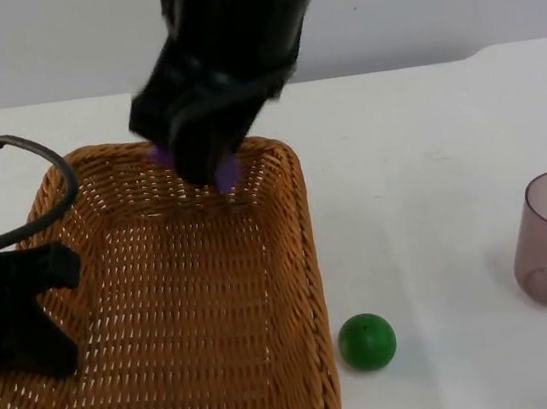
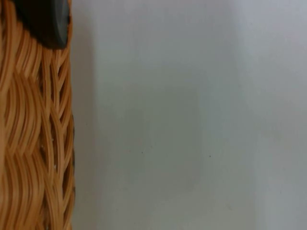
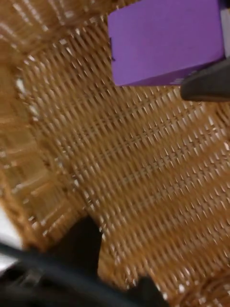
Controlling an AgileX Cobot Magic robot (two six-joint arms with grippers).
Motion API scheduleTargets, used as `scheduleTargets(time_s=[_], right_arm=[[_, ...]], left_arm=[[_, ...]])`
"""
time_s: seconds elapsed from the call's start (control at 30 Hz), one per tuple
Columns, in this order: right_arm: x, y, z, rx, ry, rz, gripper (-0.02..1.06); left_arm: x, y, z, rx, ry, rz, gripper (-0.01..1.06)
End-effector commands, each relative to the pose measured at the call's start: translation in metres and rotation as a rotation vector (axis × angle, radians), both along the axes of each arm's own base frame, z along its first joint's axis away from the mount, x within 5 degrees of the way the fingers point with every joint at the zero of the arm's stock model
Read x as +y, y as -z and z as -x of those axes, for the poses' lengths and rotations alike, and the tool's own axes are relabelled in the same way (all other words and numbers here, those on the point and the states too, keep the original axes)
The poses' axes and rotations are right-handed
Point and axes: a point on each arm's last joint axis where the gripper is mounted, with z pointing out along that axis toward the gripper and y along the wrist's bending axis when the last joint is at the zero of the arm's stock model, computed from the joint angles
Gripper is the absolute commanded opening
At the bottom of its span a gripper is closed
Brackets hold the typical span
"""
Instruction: Pick up the basket with the left hand and place the triangular block into the basket with the right hand.
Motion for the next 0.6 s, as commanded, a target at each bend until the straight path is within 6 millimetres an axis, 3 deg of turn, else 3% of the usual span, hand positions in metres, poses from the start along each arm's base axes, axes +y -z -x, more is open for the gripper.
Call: scheduleTargets(time_s=[0.0,0.13,0.17,0.23,0.3,0.33,0.47,0.5,0.57], right_arm=[[0.006,0.020,-0.004,0.009,-0.008,0.019,0.00],[0.013,0.054,-0.012,0.035,-0.002,0.044,0.02],[0.013,0.054,-0.012,0.035,-0.002,0.044,0.02],[0.017,0.072,-0.014,0.063,0.003,0.054,0.09],[0.018,0.080,-0.014,0.076,0.006,0.058,0.21],[0.018,0.080,-0.014,0.076,0.006,0.058,0.21],[0.020,0.081,-0.016,0.061,0.018,0.038,0.59],[0.020,0.081,-0.016,0.061,0.018,0.038,0.59],[0.020,0.072,-0.017,0.041,0.036,0.014,0.77]], left_arm=[[0.000,-0.003,0.000,-0.008,-0.006,0.013,0.00],[0.000,-0.003,0.000,-0.008,-0.006,0.013,0.00],[0.000,-0.003,0.000,-0.008,-0.006,0.013,0.00],[0.000,-0.003,0.001,-0.007,-0.005,0.013,0.00],[0.000,-0.003,0.001,-0.007,-0.005,0.013,0.00],[0.000,-0.003,0.001,-0.007,-0.005,0.013,0.00],[0.000,-0.003,0.001,-0.007,-0.005,0.013,0.00],[0.000,-0.003,0.001,-0.007,-0.005,0.013,0.00],[0.000,-0.003,0.001,-0.007,-0.005,0.013,0.00]])
